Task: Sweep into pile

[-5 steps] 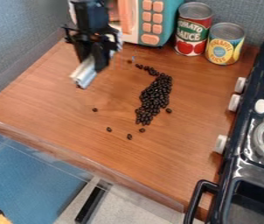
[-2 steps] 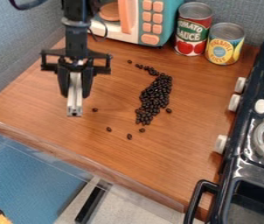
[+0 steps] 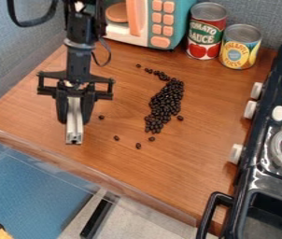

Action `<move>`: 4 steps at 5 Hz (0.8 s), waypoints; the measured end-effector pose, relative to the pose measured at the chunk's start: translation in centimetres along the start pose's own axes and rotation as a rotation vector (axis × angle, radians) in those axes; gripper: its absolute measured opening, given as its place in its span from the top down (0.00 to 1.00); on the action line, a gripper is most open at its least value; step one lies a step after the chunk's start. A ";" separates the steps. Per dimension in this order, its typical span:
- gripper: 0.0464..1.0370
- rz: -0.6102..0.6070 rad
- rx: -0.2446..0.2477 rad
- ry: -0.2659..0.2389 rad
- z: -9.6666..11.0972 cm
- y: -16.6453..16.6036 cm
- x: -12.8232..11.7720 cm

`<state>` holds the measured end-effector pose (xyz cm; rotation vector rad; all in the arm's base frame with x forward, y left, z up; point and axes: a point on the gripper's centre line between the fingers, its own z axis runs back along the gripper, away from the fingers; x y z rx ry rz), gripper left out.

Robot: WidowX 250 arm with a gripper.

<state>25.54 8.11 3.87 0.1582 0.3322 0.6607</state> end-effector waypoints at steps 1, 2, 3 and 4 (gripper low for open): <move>0.66 0.004 0.028 0.056 -1.1 0.5 -1.3; 0.66 0.006 0.039 0.095 -2.7 0.7 -2.4; 0.66 0.007 0.011 0.077 -3.7 -0.1 -2.8; 0.66 0.006 -0.006 0.068 -3.9 -0.7 -2.9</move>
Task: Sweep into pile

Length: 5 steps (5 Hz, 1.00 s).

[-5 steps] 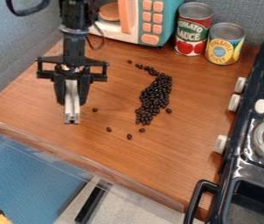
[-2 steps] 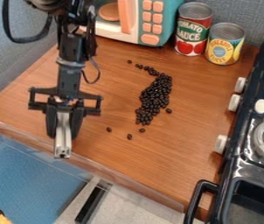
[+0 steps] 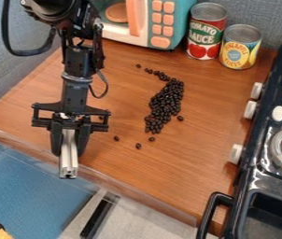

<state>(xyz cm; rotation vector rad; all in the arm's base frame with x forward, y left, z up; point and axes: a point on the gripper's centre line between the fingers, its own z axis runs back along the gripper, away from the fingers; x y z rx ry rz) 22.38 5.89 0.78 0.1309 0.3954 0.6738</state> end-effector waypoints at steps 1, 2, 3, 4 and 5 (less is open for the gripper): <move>0.66 0.021 -0.008 0.018 0.2 -1.0 0.3; 0.66 0.074 -0.007 0.083 0.3 -1.9 0.6; 0.66 0.140 0.030 0.170 0.3 -2.7 0.9; 0.66 0.192 0.089 0.232 0.2 -3.2 1.1; 0.66 0.214 0.104 0.250 0.1 -3.3 1.2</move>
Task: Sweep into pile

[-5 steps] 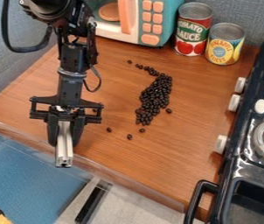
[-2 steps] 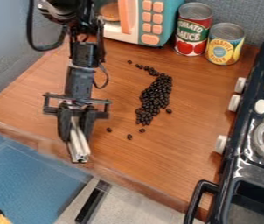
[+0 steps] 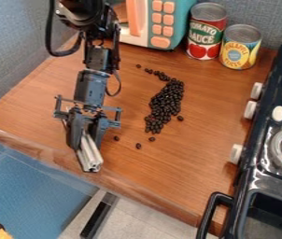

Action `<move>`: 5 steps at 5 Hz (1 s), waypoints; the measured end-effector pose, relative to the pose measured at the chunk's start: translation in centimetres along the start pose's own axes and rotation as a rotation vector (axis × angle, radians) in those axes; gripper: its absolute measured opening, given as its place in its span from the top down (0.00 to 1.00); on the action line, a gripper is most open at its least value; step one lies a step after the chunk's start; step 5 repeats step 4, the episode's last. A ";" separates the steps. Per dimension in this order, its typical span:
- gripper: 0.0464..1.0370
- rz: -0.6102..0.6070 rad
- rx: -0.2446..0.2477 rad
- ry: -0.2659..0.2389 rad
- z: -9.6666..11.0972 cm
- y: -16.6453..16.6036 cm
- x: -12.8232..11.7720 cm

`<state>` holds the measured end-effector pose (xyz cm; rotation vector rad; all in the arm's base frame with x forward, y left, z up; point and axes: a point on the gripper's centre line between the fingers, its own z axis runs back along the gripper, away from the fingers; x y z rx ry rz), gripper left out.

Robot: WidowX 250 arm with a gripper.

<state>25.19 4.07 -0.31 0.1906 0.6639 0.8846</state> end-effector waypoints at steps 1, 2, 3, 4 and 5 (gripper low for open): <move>0.66 0.021 0.015 0.045 0.1 -0.3 -0.2; 0.66 0.020 0.009 0.045 0.2 -0.2 -0.3; 0.66 -0.099 -0.079 -0.018 0.7 0.1 -0.9; 0.66 -0.158 -0.151 -0.036 2.1 2.3 -1.2; 0.66 -0.158 -0.151 -0.036 2.1 2.3 -1.2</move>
